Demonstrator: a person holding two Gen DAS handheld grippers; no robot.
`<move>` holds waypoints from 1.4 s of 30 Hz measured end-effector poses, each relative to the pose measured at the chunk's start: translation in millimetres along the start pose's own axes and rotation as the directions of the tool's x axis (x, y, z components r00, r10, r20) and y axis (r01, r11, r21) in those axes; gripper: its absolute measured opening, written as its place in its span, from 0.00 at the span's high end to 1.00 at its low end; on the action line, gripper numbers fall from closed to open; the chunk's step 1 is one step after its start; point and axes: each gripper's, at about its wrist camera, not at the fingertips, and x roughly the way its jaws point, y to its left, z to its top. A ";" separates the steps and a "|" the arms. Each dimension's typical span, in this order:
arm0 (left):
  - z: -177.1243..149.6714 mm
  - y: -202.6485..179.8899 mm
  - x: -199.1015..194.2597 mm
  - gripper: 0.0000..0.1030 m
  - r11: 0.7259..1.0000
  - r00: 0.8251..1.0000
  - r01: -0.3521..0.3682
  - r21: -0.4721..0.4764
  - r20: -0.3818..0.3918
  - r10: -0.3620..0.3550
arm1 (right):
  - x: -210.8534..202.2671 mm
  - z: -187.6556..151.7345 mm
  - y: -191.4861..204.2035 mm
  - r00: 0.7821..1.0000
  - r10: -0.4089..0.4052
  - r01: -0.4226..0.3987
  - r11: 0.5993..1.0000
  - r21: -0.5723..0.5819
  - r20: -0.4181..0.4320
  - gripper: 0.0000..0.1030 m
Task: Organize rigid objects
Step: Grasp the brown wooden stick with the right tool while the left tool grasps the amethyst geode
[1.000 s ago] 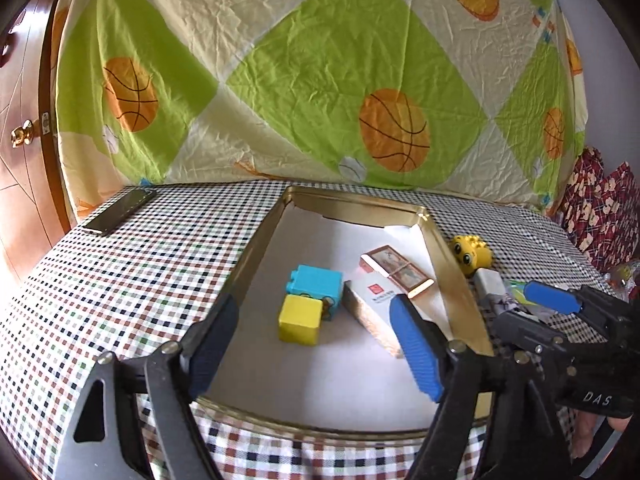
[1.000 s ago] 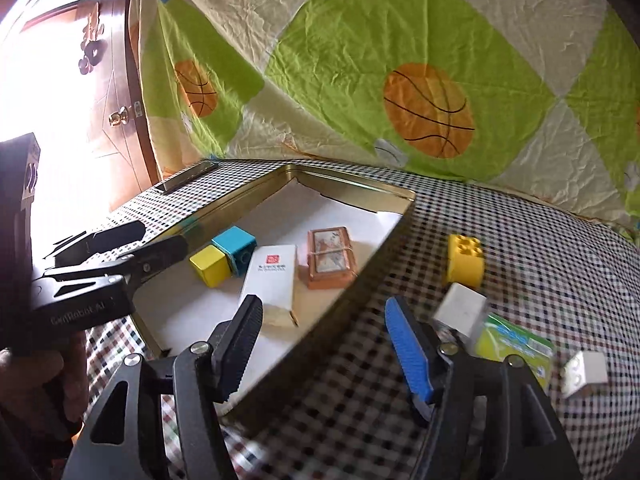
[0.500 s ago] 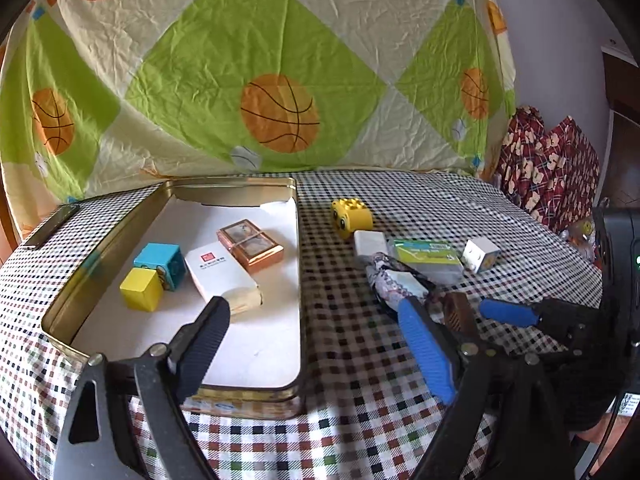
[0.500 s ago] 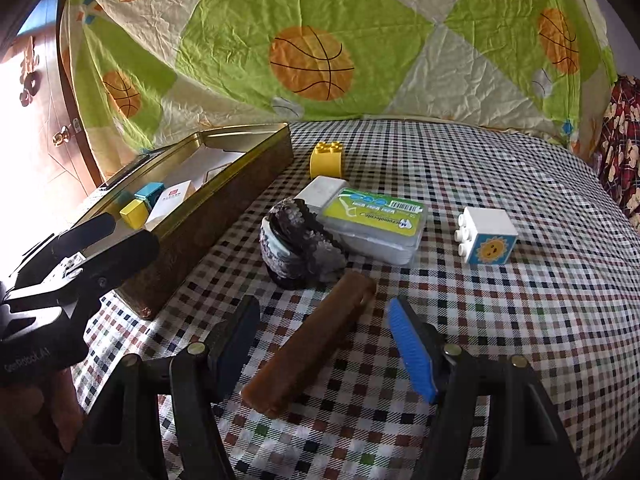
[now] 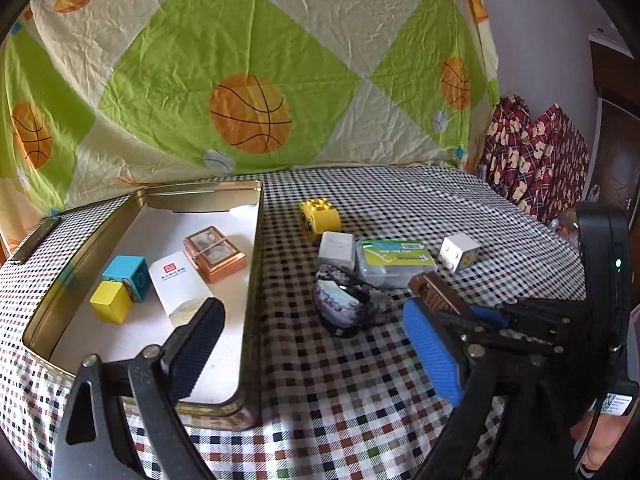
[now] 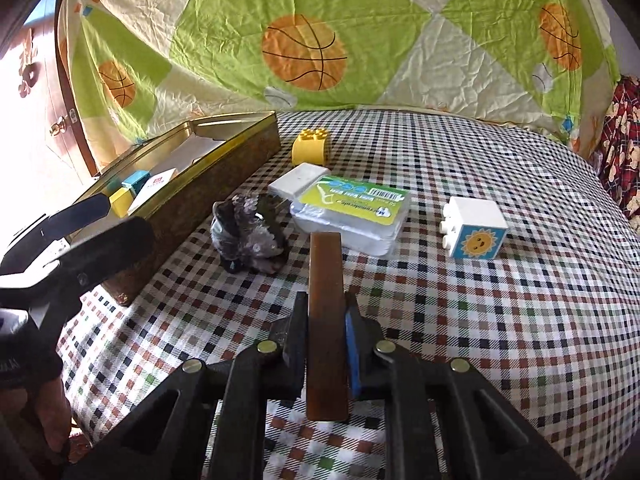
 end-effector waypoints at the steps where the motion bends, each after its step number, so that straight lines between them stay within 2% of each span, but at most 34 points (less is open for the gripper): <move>1: 0.8 -3.6 2.4 0.10 1.000 1.000 0.003 0.012 -0.005 -0.003 | -0.6 2.7 -4.0 1.000 -0.006 0.006 1.000 0.009 0.010 0.83; 5: 4.6 -18.1 17.3 0.12 0.999 0.999 0.026 0.048 -0.043 -0.024 | 1.0 10.4 -20.5 0.999 -0.036 0.035 0.998 0.044 0.026 0.83; 9: 7.4 -27.3 37.3 0.19 0.998 0.994 0.033 0.062 -0.103 -0.026 | 4.9 17.3 -30.5 0.998 -0.052 0.051 0.998 0.046 0.038 0.83; 15: 12.5 -31.2 59.0 0.20 0.998 0.981 0.056 0.032 -0.187 -0.049 | 11.4 18.9 -34.8 1.000 -0.014 0.012 0.998 0.056 0.021 0.83; 22: 16.7 -36.1 73.8 0.20 0.998 0.976 -0.003 0.061 -0.219 0.016 | 10.6 16.1 -37.6 1.000 0.008 -0.010 0.998 0.067 0.028 0.83; 26: 14.7 -44.9 70.5 0.23 0.996 0.976 0.028 0.087 -0.219 -0.008 | 9.0 15.0 -41.2 0.999 0.018 -0.021 0.996 0.088 0.038 0.83; 33: 13.9 -36.6 78.1 0.23 0.996 0.963 0.082 0.034 -0.261 -0.070 | 8.2 14.5 -41.1 0.999 0.016 -0.020 0.995 0.094 0.046 0.83; 42: 17.1 -41.0 92.9 0.24 0.997 0.958 0.048 0.058 -0.286 -0.029 | 6.8 14.0 -39.9 0.999 0.009 -0.014 0.996 0.092 0.050 0.83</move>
